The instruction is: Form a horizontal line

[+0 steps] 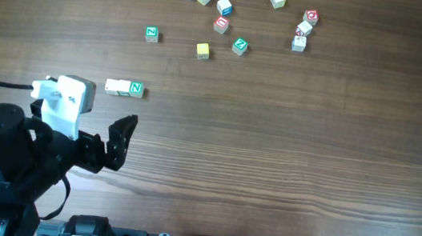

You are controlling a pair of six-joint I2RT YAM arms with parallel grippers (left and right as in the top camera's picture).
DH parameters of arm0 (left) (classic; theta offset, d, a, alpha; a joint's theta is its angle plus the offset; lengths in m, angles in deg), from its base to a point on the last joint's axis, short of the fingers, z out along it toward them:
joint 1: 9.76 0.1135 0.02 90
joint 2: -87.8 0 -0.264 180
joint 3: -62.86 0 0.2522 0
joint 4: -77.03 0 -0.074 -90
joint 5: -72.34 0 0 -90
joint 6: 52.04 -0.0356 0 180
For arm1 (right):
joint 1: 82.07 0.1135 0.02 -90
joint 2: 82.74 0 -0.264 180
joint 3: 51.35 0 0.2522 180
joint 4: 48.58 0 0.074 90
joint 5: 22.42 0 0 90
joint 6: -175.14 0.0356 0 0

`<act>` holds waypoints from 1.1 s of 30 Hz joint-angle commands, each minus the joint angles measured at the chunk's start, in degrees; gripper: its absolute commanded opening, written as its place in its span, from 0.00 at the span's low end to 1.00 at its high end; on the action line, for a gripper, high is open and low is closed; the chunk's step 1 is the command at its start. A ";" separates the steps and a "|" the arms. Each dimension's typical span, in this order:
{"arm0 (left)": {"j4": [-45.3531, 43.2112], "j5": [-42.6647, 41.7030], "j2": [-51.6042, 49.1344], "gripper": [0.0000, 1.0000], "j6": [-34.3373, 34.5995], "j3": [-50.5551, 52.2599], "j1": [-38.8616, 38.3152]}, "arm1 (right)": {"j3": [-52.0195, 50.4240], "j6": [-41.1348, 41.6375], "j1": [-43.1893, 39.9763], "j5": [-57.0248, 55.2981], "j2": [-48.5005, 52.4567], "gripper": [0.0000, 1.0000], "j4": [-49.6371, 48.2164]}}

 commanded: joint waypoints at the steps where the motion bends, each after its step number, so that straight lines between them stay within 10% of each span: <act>1: 0.20 -0.09 0.24 1.00 -0.24 0.42 0.11 | -0.07 0.44 -0.15 -1.01 -3.72 0.88 1.81; 2: 0.22 -0.09 0.24 1.00 -0.24 0.42 0.11 | -0.07 0.42 -0.15 -1.05 -4.11 1.00 2.73; 33: 0.22 -0.09 0.24 1.00 -0.24 0.42 0.11 | -2.58 5.46 -7.23 6.60 -5.49 1.00 6.71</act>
